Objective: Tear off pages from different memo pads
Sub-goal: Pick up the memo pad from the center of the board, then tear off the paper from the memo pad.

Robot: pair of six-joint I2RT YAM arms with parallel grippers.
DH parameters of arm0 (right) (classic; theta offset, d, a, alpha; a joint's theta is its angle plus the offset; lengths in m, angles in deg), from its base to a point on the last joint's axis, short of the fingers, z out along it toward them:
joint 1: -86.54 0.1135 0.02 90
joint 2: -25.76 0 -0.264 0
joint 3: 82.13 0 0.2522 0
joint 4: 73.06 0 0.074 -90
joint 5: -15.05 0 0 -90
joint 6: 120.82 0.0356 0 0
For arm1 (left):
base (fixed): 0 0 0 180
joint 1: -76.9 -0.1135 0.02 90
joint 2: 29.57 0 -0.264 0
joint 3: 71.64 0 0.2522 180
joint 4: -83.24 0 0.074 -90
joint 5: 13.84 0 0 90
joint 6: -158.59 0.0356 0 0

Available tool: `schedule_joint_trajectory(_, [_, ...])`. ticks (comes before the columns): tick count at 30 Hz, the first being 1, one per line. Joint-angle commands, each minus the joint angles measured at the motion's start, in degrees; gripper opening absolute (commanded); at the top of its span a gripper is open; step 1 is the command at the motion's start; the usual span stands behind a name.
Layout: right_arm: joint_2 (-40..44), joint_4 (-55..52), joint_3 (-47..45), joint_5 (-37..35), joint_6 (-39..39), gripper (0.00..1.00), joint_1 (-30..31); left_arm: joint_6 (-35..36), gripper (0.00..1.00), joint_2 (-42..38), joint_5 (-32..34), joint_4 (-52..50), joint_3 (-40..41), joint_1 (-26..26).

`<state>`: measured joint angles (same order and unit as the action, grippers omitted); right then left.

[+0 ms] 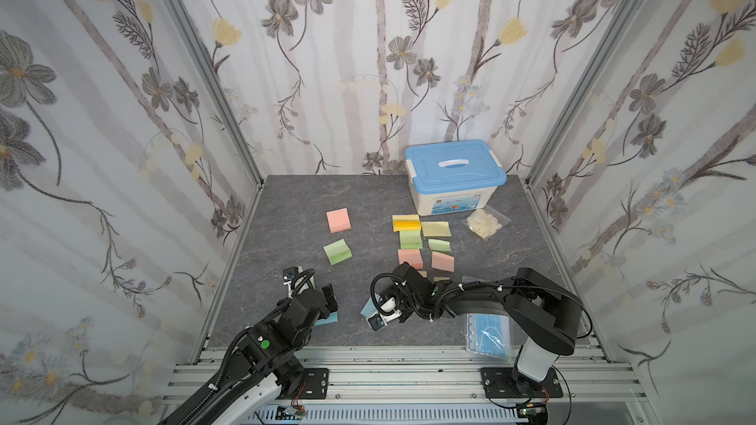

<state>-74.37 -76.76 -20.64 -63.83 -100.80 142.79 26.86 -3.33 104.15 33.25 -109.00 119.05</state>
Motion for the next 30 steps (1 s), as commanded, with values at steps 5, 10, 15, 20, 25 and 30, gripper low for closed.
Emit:
schedule_joint_trajectory(5, [7.2, -0.4, 0.6, 3.0, 12.3, 0.0, -3.3, 3.5, 1.0, 1.0, -6.5, 6.2, 1.5, -0.2])
schedule_joint_trajectory(10, [13.3, -0.4, 0.2, 3.7, 21.2, 0.0, -7.3, 7.8, 1.0, 2.9, -23.1, 20.4, 4.6, -0.2])
schedule_joint_trajectory(15, [17.7, -0.4, -0.6, 3.9, 27.2, 0.0, -8.3, 10.6, 1.0, 4.3, -33.9, 28.5, 4.7, -0.2])
schedule_joint_trajectory(20, [21.4, -0.8, -1.2, 5.2, 31.8, 0.0, -8.3, 10.3, 1.0, 4.7, -39.3, 33.6, 5.1, -0.2])
schedule_joint_trajectory(25, [23.7, -1.1, -2.1, 7.6, 34.2, 0.0, -8.2, 9.6, 1.0, 5.7, -41.3, 37.2, 5.1, -0.1])
schedule_joint_trajectory(30, [25.0, -1.3, -2.6, 9.3, 36.4, 0.0, -7.9, 8.5, 1.0, 5.8, -42.4, 41.7, 5.6, 0.1])
